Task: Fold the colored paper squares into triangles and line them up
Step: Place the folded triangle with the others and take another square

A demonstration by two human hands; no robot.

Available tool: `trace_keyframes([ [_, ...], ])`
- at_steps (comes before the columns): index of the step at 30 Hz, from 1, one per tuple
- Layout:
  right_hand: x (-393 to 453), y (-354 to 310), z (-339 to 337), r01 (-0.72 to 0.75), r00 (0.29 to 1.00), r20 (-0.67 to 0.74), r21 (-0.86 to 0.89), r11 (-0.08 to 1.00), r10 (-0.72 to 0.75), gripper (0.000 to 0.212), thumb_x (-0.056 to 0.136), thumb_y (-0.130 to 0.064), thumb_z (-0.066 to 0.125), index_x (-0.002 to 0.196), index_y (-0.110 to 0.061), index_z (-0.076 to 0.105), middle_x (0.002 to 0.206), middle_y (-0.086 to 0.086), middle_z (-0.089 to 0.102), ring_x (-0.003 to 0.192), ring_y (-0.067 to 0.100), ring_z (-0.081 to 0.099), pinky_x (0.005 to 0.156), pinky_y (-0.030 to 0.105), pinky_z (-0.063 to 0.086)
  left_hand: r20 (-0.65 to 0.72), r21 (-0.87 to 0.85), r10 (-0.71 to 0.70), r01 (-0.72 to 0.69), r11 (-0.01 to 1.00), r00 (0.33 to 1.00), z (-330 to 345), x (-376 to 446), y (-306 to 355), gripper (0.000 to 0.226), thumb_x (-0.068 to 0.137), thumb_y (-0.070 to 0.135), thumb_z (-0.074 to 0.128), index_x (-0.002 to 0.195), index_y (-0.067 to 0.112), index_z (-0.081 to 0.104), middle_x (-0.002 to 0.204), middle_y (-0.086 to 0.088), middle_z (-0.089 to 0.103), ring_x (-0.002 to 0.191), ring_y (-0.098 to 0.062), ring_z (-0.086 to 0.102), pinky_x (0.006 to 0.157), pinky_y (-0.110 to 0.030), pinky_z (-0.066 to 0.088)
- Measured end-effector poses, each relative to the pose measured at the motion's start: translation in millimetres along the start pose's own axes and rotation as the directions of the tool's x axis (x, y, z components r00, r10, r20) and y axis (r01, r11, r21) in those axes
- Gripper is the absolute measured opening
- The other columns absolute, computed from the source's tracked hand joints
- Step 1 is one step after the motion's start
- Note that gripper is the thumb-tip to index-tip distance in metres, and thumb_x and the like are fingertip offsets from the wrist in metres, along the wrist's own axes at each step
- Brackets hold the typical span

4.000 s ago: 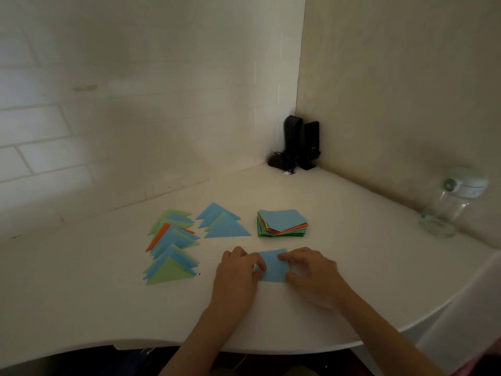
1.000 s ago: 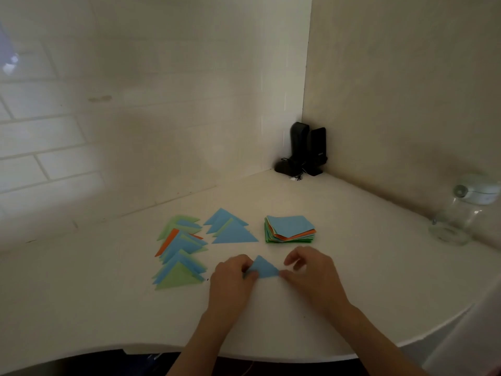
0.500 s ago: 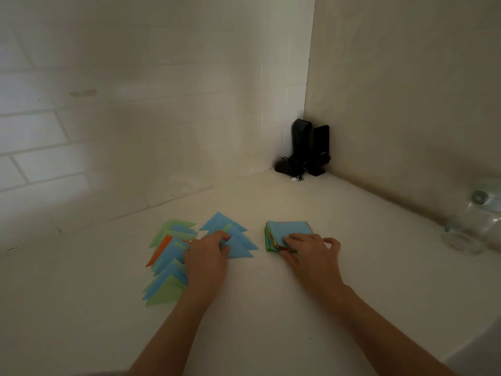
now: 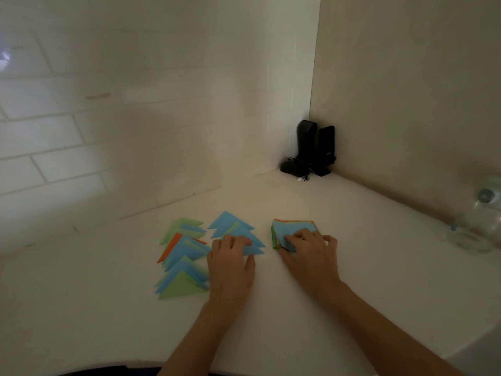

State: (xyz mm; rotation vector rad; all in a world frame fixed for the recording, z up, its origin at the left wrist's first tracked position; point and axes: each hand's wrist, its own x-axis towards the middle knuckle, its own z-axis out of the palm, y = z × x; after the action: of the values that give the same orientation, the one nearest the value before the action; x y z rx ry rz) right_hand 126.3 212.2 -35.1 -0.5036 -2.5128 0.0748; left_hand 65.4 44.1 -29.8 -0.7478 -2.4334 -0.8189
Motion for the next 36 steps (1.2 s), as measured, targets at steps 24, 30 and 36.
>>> trace_keyframes([
  [24,-74,8,-59,0.159,0.986,-0.083,0.238,0.958,-0.143,0.014,0.070,-0.045,0.061,0.067,-0.035,0.070,0.072,-0.017,0.066,0.065,0.012,0.061,0.060,0.030,0.043,0.184,-0.415,0.267,-0.172,0.893,0.946,-16,-53,33,0.035,0.072,0.022,0.058,0.107,0.025,0.058,0.106,0.012,0.052,0.103,-0.002,0.044,0.087,-0.006,0.032],
  [30,-81,14,-45,0.116,0.989,0.050,0.343,0.932,-0.141,0.029,0.078,-0.050,0.048,0.074,-0.033,0.071,0.080,-0.018,0.063,0.072,0.008,0.060,0.061,0.030,0.044,0.225,-0.381,0.268,-0.168,0.909,0.937,-6,-59,23,0.020,0.080,0.038,0.057,0.092,0.022,0.062,0.093,0.011,0.059,0.091,-0.004,0.048,0.082,-0.009,0.033],
  [36,-70,19,-44,0.067,0.977,0.147,0.471,0.879,-0.153,0.038,0.078,-0.051,0.046,0.074,-0.023,0.071,0.076,-0.013,0.062,0.071,0.004,0.055,0.065,0.021,0.042,0.210,-0.380,0.236,-0.144,0.914,0.949,-1,-49,27,0.022,0.080,0.041,0.052,0.079,0.022,0.062,0.084,0.010,0.060,0.083,-0.009,0.049,0.076,-0.019,0.037],
])
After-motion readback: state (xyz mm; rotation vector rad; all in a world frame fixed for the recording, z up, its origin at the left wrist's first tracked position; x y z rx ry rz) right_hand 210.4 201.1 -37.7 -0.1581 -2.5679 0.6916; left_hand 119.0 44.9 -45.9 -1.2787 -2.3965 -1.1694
